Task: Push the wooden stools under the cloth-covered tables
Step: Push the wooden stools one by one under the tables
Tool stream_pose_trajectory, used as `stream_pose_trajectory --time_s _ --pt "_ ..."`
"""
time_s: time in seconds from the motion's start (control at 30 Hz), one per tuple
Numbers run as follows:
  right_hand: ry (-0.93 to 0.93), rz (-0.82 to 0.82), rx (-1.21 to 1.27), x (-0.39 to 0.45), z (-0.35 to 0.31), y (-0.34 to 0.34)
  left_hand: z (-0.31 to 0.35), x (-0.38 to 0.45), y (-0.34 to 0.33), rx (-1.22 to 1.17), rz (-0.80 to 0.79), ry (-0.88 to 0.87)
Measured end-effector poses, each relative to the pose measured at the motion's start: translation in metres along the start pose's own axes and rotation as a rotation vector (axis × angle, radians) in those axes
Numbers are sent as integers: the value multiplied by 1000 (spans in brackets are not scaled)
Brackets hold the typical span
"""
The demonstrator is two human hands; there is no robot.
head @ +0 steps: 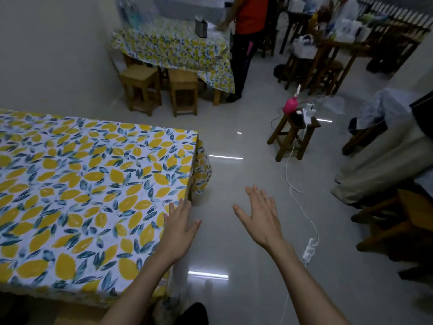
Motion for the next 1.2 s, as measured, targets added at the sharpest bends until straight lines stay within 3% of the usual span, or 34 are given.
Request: stream_pose_trajectory --time_s 0.43,0.73,0.93,1.2 --pt "165 8 -25 312 28 40 101 303 -2 -102 170 -40" --pt "301 -36 -31 526 17 34 85 472 11 -70 225 139" --pt "502 -142 -56 683 -17 12 70 587 32 -86 403 287" --pt "800 -291 -70 826 -95 -15 55 667 59 -93 619 521"
Point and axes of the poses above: each hand's wrist, its own x-axis towards the middle knuckle, its own y-axis out of the back of the hand, z = x × y, the point moved 9 cm from there along x, towards the middle knuckle, and after that the axes turned 4 degrees about z, right-handed, at the moved point
